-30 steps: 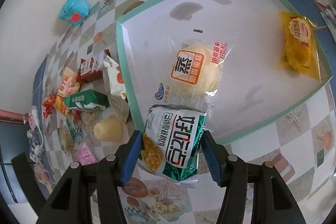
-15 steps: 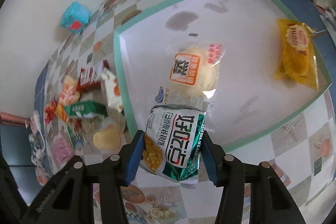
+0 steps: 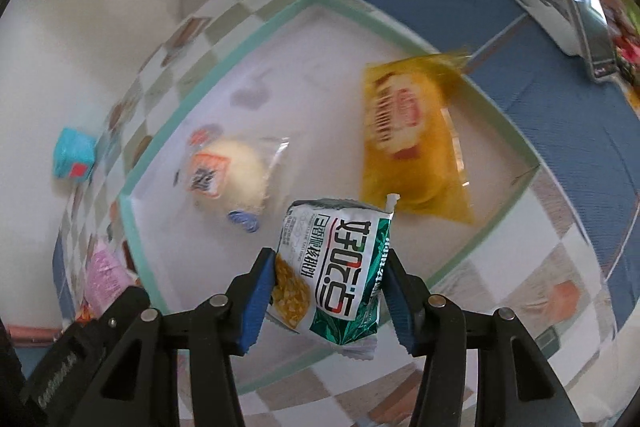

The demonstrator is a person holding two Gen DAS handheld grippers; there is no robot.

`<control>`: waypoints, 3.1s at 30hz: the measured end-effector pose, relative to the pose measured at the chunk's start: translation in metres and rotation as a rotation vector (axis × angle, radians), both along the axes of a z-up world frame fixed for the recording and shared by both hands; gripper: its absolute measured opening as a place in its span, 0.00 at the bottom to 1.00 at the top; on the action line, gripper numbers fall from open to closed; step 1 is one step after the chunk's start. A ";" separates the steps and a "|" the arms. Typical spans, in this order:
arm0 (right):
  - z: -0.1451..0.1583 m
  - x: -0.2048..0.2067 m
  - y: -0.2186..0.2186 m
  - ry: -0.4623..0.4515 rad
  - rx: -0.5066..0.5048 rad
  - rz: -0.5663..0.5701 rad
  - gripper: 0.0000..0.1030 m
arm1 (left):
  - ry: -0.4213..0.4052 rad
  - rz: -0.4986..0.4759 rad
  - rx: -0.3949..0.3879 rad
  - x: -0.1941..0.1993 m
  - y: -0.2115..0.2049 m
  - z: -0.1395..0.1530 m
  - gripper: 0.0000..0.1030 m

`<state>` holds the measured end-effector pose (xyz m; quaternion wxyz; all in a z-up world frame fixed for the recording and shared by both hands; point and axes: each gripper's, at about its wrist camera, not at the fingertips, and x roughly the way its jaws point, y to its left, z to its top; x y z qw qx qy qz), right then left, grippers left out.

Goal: Organize snacks
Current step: 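Lower the pink pack and chip bag into the tray and open both grippers, then withdraw both open grippers from the tray, then move left gripper to the small round bun and close on it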

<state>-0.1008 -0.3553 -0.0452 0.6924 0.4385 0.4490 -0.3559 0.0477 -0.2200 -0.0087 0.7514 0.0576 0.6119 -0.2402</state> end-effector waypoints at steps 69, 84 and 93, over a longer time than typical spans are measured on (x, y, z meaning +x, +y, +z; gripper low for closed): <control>0.007 0.128 0.162 -0.047 -0.298 0.607 1.00 | 0.085 0.552 0.097 0.092 0.250 -0.049 0.93; 0.015 0.138 0.134 0.042 -0.324 0.528 0.99 | 0.053 0.434 0.105 0.080 0.204 -0.043 0.93; 0.015 0.125 0.119 -0.056 -0.266 0.509 0.94 | 0.042 0.406 0.125 0.072 0.193 -0.044 0.93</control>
